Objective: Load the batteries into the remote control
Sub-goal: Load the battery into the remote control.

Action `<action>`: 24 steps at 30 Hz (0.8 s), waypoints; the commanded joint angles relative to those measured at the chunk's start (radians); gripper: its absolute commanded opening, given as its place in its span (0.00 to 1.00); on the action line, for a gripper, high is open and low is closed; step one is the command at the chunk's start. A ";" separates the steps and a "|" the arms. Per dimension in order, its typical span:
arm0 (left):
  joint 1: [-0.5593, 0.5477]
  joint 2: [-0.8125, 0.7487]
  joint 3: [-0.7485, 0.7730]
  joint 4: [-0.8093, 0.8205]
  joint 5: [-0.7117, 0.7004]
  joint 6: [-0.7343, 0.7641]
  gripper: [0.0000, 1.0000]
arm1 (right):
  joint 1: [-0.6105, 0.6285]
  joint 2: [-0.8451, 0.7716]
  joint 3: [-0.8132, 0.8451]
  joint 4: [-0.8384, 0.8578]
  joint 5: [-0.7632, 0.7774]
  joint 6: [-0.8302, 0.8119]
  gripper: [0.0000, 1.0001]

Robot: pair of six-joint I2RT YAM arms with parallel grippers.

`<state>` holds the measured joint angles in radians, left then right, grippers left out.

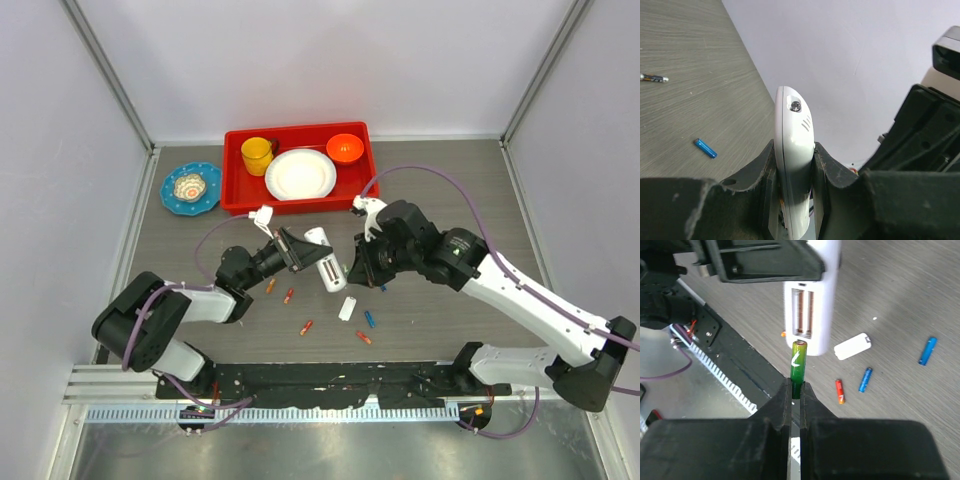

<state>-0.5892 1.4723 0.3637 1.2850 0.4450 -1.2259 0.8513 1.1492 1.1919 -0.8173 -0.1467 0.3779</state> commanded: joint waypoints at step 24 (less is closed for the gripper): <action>-0.015 0.002 0.006 0.261 -0.009 -0.064 0.00 | 0.040 0.211 0.132 0.007 -0.031 0.013 0.01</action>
<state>-0.5976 1.5028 0.3637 1.2858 0.4225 -1.2812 0.8883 1.3491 1.2678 -0.8108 -0.1978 0.4145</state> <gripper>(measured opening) 0.296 0.066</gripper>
